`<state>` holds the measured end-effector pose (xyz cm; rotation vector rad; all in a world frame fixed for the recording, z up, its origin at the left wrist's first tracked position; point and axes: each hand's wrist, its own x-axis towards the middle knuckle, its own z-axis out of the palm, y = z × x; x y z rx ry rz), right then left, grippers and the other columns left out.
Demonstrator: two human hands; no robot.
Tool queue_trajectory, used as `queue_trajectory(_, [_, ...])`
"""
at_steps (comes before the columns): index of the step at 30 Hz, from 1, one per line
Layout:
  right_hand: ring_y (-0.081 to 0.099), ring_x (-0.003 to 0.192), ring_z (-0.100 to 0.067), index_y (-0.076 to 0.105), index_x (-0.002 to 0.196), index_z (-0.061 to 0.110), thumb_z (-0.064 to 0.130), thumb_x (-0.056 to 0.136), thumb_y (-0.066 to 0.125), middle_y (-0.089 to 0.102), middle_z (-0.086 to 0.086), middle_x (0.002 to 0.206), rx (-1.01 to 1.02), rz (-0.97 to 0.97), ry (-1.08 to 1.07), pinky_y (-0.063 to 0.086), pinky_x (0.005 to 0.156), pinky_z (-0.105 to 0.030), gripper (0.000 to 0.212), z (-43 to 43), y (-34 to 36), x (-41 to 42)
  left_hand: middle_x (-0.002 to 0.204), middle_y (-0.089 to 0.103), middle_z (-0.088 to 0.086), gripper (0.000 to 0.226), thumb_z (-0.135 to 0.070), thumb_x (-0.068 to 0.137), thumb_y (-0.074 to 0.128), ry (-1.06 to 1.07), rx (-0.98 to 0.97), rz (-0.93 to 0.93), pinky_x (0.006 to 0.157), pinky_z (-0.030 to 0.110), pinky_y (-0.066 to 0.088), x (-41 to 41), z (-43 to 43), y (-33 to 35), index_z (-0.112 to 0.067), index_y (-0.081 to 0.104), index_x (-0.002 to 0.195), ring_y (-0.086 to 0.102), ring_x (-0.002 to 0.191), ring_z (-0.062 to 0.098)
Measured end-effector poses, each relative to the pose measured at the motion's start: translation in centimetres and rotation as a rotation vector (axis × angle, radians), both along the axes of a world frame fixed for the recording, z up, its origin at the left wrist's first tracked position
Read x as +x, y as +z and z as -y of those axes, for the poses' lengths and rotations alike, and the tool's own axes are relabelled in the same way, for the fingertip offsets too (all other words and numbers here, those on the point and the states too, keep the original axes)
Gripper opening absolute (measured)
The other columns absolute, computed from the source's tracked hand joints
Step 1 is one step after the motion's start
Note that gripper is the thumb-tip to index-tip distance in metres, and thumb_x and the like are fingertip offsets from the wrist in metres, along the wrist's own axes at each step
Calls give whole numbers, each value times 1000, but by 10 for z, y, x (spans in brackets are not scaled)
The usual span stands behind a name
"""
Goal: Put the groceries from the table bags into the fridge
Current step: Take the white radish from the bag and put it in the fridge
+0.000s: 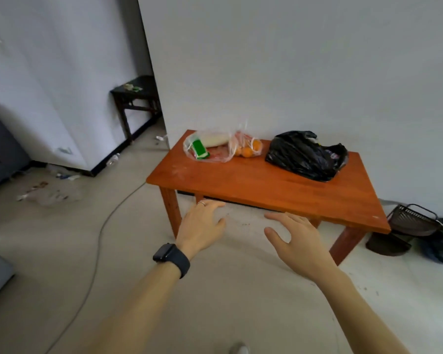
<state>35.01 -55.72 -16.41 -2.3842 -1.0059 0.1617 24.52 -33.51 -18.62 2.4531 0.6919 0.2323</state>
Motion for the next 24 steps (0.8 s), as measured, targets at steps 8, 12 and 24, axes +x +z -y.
queue_trajectory(8, [43, 135, -11, 52, 138, 38, 50, 98, 52, 53, 16, 142, 8, -102, 3, 37, 112, -33, 42, -132, -46, 85, 143, 51, -5, 43, -35, 92, 61, 70, 52, -58, 105, 42, 45, 79, -138, -22, -35, 56, 135, 52, 125, 19])
queue_trajectory(12, [47, 132, -16, 53, 138, 34, 47, 97, 55, 56, 10, 140, -8, -94, 11, 37, 105, -30, 44, -195, -49, 139, 145, 50, -3, 43, -36, 93, 62, 59, 76, -111, 106, 45, 45, 125, -197, -25, -34, 56, 136, 51, 128, 22])
queue_trajectory(24, [53, 126, -13, 52, 139, 33, 48, 96, 55, 58, 10, 138, -76, -228, 63, 41, 101, -26, 45, -379, -80, 271, 159, 30, 3, 54, -43, 95, 59, 91, 85, -181, 114, 46, 37, 263, -367, -58, -38, 38, 145, 31, 145, 27])
